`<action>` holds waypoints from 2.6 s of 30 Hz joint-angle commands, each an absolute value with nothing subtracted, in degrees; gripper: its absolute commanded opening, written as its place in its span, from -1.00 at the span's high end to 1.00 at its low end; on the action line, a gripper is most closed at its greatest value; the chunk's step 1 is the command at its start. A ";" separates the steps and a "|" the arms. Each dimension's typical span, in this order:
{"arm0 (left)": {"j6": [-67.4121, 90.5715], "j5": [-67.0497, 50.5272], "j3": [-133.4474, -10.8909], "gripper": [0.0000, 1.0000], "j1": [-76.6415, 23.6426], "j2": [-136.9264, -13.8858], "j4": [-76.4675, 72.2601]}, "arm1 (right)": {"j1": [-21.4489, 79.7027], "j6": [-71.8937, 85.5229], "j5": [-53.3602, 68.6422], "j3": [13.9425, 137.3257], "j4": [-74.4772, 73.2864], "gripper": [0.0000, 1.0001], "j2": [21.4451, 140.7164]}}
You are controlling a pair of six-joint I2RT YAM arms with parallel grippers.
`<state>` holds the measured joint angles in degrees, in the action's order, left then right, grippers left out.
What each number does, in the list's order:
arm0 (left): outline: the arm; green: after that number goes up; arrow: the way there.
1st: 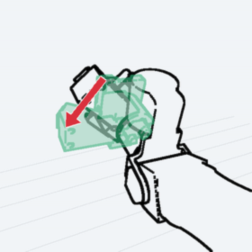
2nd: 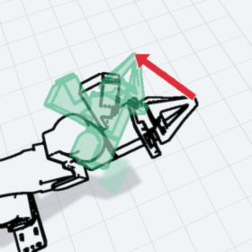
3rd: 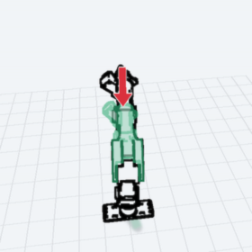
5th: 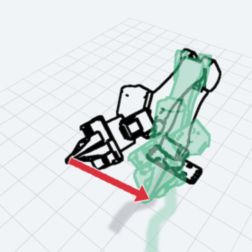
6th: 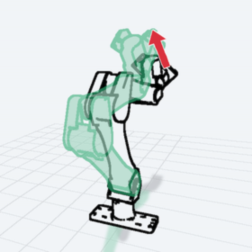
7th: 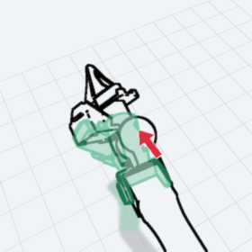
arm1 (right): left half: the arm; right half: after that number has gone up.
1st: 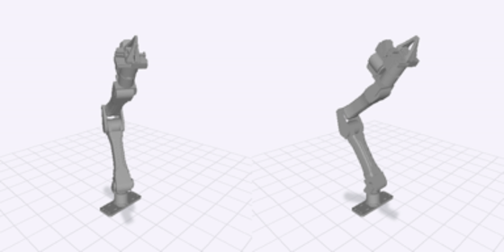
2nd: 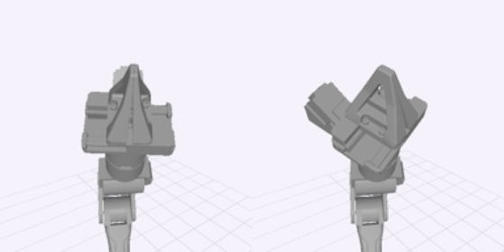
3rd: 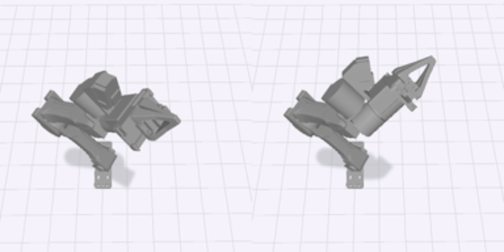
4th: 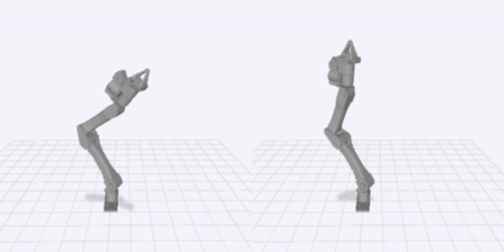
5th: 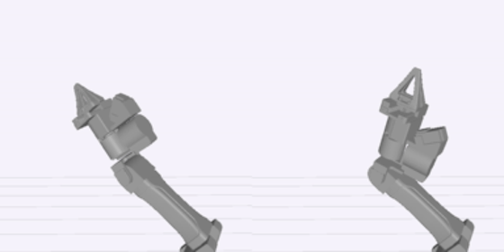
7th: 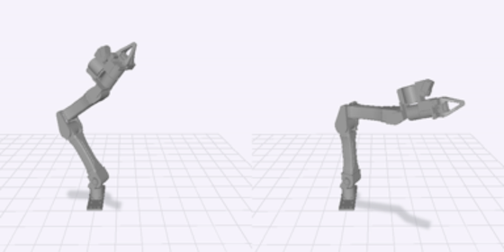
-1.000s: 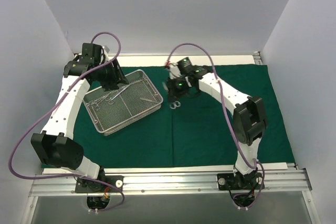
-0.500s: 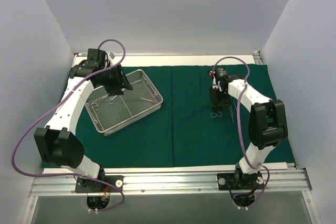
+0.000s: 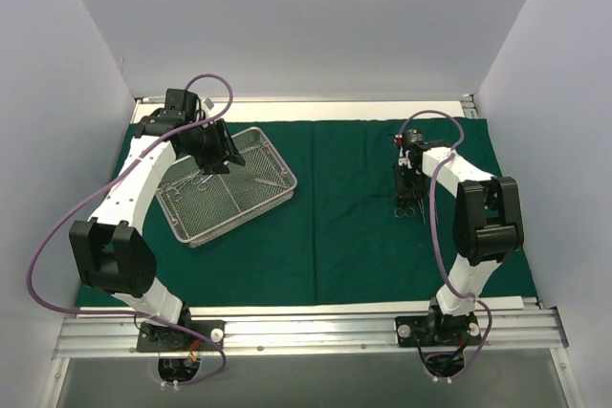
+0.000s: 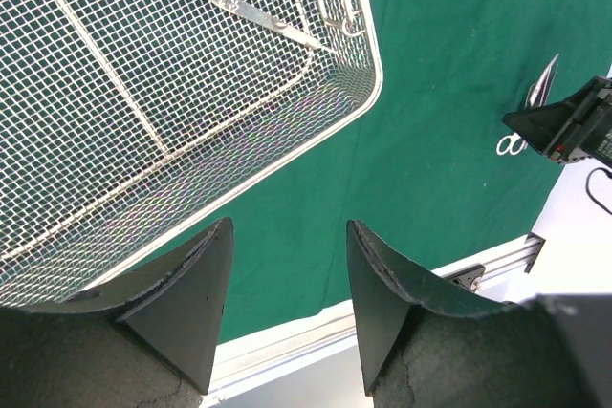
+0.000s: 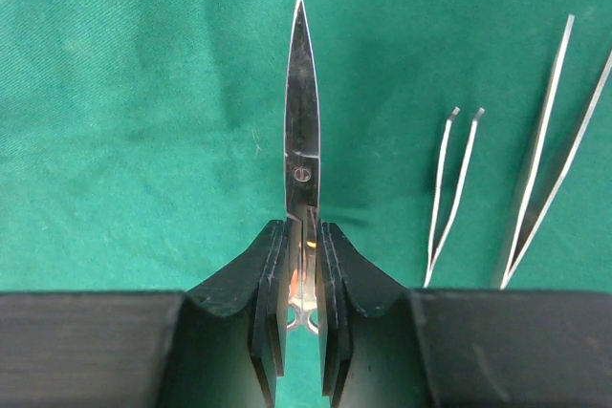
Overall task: Open and lay out the surgical kit
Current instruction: Place the medical item in the surgical kit, then pick up the medical item from the container.
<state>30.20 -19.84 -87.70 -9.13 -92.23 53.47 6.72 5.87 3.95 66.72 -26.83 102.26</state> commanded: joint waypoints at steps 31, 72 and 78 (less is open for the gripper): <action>29.71 -19.51 -92.72 -0.18 -10.20 -95.89 53.61 | 6.15 6.24 3.60 65.57 -26.63 0.49 106.44; -8.96 2.90 -113.47 -0.36 -10.02 -129.64 55.37 | 14.41 11.51 18.54 71.37 -31.82 0.18 90.44; -9.32 1.58 -112.68 -0.35 -8.35 -130.78 54.85 | 14.41 11.95 19.25 70.84 -31.03 0.20 90.17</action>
